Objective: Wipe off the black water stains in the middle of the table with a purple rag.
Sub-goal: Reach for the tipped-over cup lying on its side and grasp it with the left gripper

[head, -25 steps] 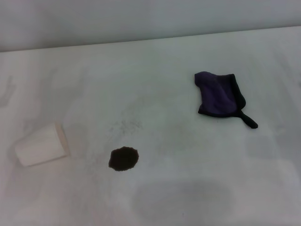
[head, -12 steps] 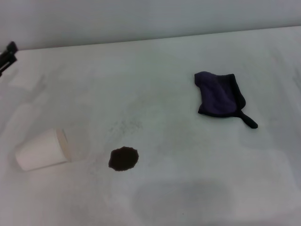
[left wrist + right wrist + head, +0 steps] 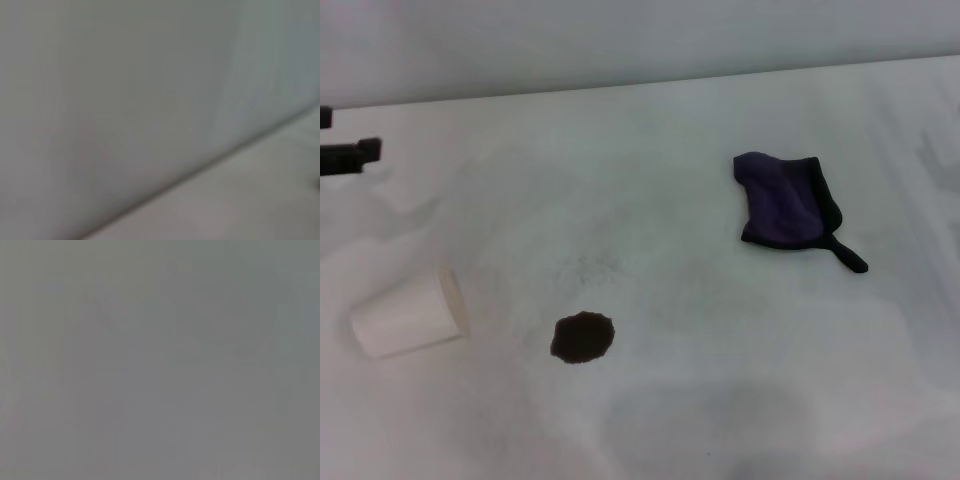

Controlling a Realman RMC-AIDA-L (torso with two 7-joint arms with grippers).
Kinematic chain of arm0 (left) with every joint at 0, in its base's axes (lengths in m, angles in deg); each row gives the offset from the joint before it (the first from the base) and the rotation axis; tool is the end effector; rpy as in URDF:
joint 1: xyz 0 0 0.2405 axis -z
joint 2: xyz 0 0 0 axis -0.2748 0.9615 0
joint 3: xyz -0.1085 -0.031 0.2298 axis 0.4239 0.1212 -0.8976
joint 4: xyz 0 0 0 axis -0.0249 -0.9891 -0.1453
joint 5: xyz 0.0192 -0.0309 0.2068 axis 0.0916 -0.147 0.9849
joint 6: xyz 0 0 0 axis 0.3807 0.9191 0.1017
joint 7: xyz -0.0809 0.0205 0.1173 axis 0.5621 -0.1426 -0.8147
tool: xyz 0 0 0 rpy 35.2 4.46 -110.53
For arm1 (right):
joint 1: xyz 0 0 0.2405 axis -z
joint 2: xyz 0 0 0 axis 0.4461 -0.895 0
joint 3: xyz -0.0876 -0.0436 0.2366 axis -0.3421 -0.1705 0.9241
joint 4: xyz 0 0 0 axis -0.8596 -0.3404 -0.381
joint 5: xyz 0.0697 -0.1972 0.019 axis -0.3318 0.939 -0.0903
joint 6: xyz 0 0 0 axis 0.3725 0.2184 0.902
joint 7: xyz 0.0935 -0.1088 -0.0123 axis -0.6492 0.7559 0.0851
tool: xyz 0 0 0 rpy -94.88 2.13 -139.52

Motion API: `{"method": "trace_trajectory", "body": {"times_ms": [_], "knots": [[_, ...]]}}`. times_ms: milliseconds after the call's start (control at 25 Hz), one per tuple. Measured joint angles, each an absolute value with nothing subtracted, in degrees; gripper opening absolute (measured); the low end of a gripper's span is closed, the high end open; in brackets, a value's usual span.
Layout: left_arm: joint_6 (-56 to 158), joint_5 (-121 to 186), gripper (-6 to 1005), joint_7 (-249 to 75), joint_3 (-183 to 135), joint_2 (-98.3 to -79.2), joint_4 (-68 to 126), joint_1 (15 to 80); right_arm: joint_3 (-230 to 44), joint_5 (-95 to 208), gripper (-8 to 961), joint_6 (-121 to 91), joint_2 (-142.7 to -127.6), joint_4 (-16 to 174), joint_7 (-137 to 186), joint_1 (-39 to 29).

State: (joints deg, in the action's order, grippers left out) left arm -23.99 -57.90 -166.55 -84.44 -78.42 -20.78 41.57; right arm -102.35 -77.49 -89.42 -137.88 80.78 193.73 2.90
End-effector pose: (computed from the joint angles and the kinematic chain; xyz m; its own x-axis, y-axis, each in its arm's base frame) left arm -0.2792 0.3868 0.0923 0.8353 0.4091 0.3674 0.5448 -0.7059 -0.4526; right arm 0.3951 0.3149 0.0501 0.7602 -0.0222 -0.6493 -0.6475 0.0561 -0.7600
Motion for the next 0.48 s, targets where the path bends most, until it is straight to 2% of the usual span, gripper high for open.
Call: {"method": "trace_trajectory", "body": {"times_ms": [280, 360, 480], "knots": [[-43.0, -31.9, 877, -162.6, -73.2, -78.72, -24.9, 48.7, -101.4, -77.6, 871, -89.4, -138.48, 81.2, 193.8, 1.2], [-45.1, -26.0, 877, -163.2, -73.3, -79.42, -24.8, 50.9, -100.2, -77.6, 871, -89.3, -138.48, 81.5, 194.0, 1.2], [-46.3, -19.3, 877, -166.3, -73.4, -81.79, -24.8, 52.6, -99.0, -77.6, 870, -88.7, -138.46, 81.8, 194.2, 1.2]]}}
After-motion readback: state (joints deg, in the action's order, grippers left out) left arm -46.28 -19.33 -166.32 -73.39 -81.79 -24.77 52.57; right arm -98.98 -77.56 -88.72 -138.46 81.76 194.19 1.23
